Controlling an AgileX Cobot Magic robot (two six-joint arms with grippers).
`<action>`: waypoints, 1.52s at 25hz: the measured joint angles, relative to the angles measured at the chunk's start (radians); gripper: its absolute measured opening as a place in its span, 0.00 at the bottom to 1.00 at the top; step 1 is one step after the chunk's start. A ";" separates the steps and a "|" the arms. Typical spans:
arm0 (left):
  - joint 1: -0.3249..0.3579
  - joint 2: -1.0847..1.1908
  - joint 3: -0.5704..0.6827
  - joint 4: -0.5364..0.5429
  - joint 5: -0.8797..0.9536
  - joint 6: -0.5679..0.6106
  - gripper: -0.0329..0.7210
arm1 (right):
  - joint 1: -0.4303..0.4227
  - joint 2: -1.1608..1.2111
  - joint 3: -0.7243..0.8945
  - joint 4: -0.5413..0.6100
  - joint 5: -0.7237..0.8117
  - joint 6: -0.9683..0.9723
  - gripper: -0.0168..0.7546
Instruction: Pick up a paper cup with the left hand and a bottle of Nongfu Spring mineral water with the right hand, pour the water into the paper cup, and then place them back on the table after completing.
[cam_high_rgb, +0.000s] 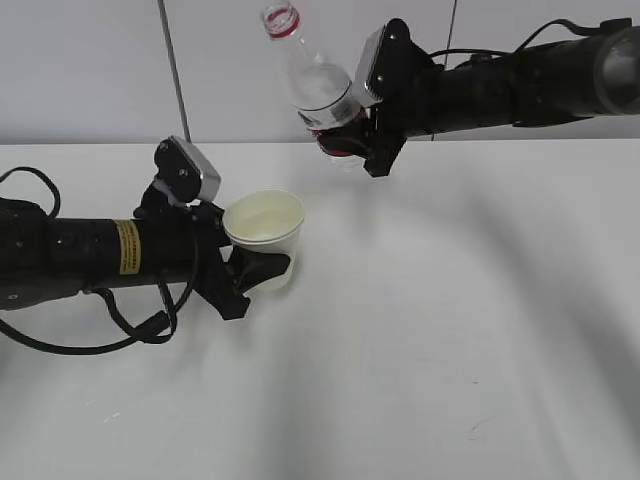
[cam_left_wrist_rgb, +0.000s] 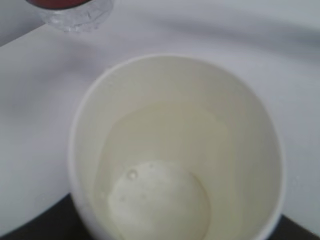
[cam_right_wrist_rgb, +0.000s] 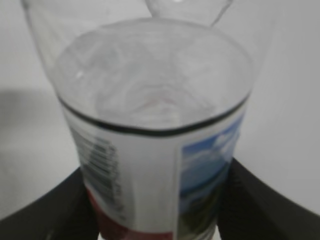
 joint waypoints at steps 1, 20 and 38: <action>0.000 0.011 0.000 -0.008 -0.004 0.005 0.56 | -0.008 0.005 0.000 0.019 -0.022 0.037 0.59; 0.008 0.119 0.000 -0.172 -0.157 0.140 0.56 | -0.086 0.127 0.084 0.365 -0.232 0.010 0.59; 0.008 0.142 0.000 -0.197 -0.126 0.176 0.56 | -0.086 0.221 0.084 0.418 -0.313 -0.067 0.59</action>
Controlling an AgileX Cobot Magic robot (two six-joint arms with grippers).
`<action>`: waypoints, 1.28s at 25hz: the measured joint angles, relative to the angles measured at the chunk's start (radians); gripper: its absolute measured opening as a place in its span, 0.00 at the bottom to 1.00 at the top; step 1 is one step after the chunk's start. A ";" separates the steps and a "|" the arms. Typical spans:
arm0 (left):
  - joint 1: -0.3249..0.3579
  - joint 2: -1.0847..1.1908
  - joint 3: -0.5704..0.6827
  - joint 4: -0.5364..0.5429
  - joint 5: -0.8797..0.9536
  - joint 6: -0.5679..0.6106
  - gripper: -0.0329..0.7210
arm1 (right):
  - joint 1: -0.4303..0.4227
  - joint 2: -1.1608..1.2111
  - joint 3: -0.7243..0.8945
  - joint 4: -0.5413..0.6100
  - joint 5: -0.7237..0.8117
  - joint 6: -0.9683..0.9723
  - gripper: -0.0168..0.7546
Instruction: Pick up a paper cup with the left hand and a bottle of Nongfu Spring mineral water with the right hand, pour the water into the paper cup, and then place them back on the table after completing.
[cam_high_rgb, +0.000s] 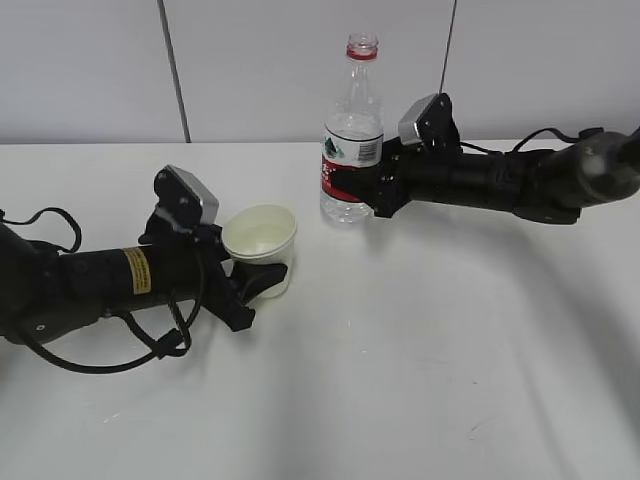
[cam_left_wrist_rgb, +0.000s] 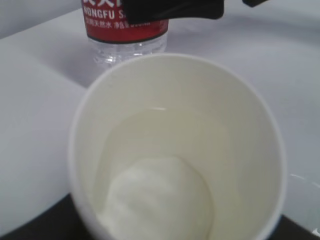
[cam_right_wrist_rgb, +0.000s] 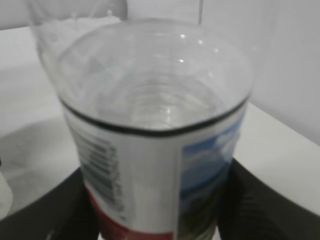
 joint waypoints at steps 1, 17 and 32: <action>0.000 0.006 0.000 0.000 0.000 0.001 0.56 | 0.000 0.002 0.000 0.000 -0.002 -0.003 0.59; 0.000 0.033 -0.002 0.006 -0.030 0.016 0.69 | 0.000 0.041 0.000 -0.043 -0.030 -0.017 0.61; 0.050 0.013 -0.008 0.144 -0.020 -0.025 0.72 | 0.000 0.054 -0.002 -0.064 -0.073 -0.017 0.86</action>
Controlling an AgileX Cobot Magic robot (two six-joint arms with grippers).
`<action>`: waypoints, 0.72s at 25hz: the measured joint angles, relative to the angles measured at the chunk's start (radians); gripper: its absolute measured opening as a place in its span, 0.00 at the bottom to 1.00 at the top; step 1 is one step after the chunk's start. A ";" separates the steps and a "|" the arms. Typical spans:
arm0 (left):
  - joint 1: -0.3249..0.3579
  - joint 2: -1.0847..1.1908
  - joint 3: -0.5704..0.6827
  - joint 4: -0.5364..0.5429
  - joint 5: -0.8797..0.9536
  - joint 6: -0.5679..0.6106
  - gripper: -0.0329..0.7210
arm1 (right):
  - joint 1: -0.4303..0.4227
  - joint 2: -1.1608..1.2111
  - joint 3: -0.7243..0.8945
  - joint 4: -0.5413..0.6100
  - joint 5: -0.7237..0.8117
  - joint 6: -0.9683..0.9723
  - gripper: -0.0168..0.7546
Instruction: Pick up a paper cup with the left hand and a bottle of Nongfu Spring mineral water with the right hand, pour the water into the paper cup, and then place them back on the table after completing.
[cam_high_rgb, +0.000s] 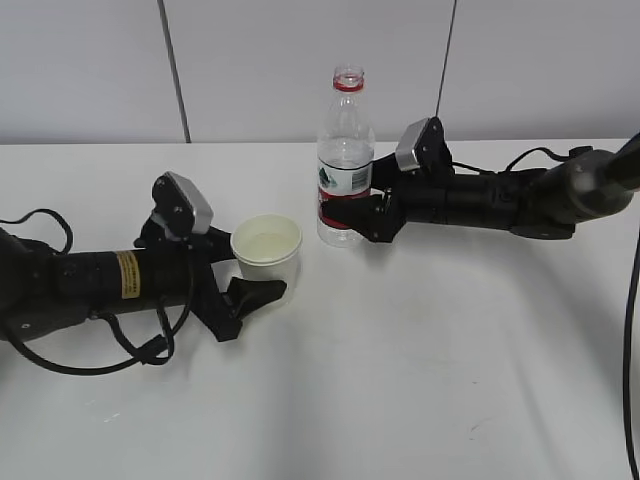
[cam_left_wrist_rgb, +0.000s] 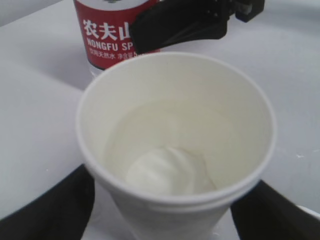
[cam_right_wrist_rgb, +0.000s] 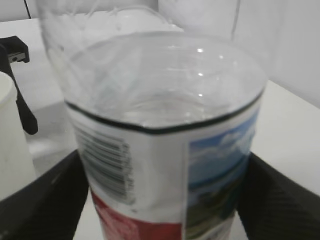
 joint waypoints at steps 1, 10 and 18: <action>0.012 -0.003 0.000 0.031 0.000 -0.021 0.72 | -0.002 0.000 0.000 -0.005 -0.001 0.000 0.86; 0.100 -0.010 0.000 0.328 0.002 -0.151 0.72 | -0.064 0.000 0.000 -0.092 -0.072 0.000 0.87; 0.221 -0.010 0.000 0.355 -0.001 -0.162 0.72 | -0.153 0.000 0.000 -0.154 -0.088 0.021 0.87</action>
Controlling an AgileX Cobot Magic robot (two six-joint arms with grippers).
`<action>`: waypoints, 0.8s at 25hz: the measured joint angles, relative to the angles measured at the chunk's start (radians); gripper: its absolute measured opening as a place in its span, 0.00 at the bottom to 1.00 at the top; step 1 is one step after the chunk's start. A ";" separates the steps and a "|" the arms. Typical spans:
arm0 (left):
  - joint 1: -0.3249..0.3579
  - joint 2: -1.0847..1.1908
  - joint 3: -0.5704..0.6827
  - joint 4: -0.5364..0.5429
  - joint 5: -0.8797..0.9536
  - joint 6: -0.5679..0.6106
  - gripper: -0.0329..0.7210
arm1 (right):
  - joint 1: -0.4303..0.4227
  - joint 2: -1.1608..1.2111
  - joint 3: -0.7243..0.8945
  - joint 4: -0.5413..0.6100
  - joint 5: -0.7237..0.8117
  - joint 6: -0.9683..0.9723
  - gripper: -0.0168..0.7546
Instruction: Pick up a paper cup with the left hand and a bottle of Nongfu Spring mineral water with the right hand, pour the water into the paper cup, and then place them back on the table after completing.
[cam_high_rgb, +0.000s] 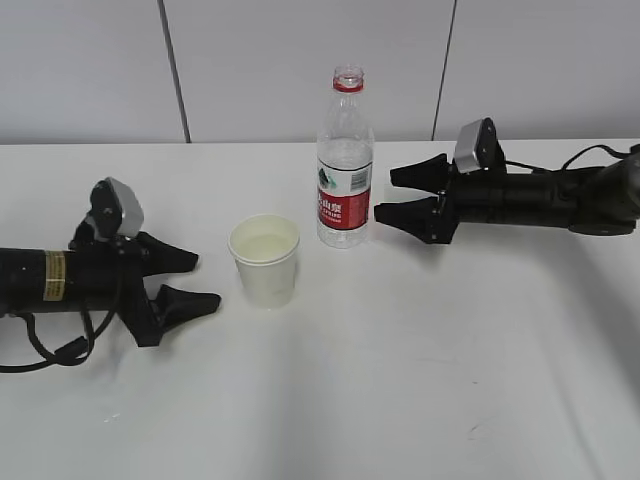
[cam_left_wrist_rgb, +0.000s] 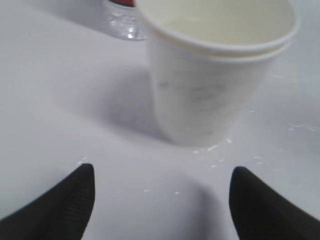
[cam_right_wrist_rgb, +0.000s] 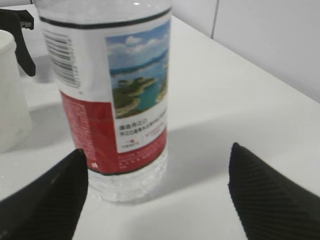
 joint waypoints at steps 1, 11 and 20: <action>0.019 0.000 0.000 -0.012 0.000 0.000 0.72 | -0.010 0.000 0.000 -0.001 0.000 0.001 0.87; 0.097 0.000 0.000 -0.354 0.026 0.060 0.71 | -0.081 0.000 0.000 0.211 0.252 0.004 0.82; 0.097 0.000 0.000 -0.819 0.111 0.322 0.71 | -0.087 0.000 -0.002 0.637 0.430 -0.187 0.79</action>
